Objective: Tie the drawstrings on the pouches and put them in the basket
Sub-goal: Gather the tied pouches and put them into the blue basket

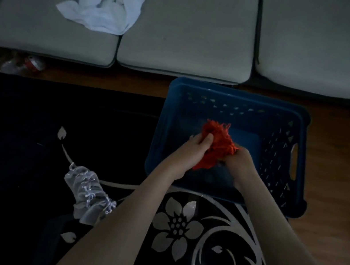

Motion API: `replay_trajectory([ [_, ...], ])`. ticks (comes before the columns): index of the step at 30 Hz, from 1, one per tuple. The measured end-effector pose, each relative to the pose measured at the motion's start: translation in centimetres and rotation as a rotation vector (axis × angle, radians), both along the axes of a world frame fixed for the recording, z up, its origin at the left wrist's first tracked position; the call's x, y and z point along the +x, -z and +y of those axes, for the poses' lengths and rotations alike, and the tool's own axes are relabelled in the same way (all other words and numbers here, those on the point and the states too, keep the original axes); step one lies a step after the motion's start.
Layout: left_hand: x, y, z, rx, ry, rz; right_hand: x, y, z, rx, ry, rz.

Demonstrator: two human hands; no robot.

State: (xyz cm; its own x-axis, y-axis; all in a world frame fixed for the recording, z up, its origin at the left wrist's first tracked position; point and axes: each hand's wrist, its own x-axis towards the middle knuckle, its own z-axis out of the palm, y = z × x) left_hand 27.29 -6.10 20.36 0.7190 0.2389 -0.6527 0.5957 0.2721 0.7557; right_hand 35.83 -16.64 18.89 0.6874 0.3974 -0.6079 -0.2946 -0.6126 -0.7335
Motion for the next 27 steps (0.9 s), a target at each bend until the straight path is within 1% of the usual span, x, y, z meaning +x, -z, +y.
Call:
replay_trajectory([
  [2,1.8,2.4,0.0,0.032,0.086,0.144,2.5,2.9,-0.4,-0.163,-0.01,0.001],
  [4,3.2,5.8,0.1,0.036,0.108,0.271,4.7,6.6,-1.2,-0.29,-0.059,0.057],
  [5,3.3,6.9,0.3,-0.021,0.082,0.306,5.3,8.1,-1.2,-0.335,-0.111,0.066],
  [6,3.4,7.8,0.4,-0.084,0.023,0.322,5.4,9.3,-1.0,-0.349,-0.154,0.09],
  [7,3.6,8.6,0.4,-0.15,-0.055,0.32,5.5,10.6,-0.9,-0.411,-0.208,0.108],
  [8,3.9,9.3,0.6,-0.19,-0.121,0.329,5.5,11.3,-0.7,-0.514,-0.314,0.087],
  [9,4.2,9.4,0.8,-0.191,-0.155,0.344,5.6,12.1,-0.4,-0.623,-0.479,0.013],
  [10,4.3,9.7,0.9,-0.173,-0.162,0.369,5.4,12.4,-0.4,-0.681,-0.569,-0.039],
  [11,4.5,9.7,0.8,-0.157,-0.173,0.385,5.3,12.5,-0.2,-0.697,-0.62,-0.052],
  [12,4.7,9.9,0.8,-0.138,-0.177,0.404,5.3,12.6,-0.1,-0.699,-0.657,-0.071],
  [13,4.8,10.1,0.7,-0.124,-0.168,0.427,5.2,12.5,-0.2,-0.691,-0.627,-0.075],
  [16,4.9,9.9,0.5,-0.077,-0.13,0.472,4.8,12.0,-0.2,-0.652,-0.393,0.016],
  [19,5.0,8.6,0.7,-0.01,-0.095,0.469,4.4,11.0,-0.4,-0.713,-0.302,0.015],
  [21,4.7,7.5,0.7,0.071,-0.01,0.386,3.7,8.9,-0.1,-0.73,-0.281,-0.05],
  [22,4.1,6.6,0.8,0.111,0.019,0.335,3.1,7.4,0.3,-0.707,-0.279,-0.099],
  [24,2.5,4.8,0.8,0.18,0.019,0.222,1.7,4.2,1.2,-0.592,-0.278,-0.222],
  [27,0.1,2.4,1.0,0.297,-0.087,0.073,-1.4,0.7,3.4,-0.362,-0.319,-0.337],
])
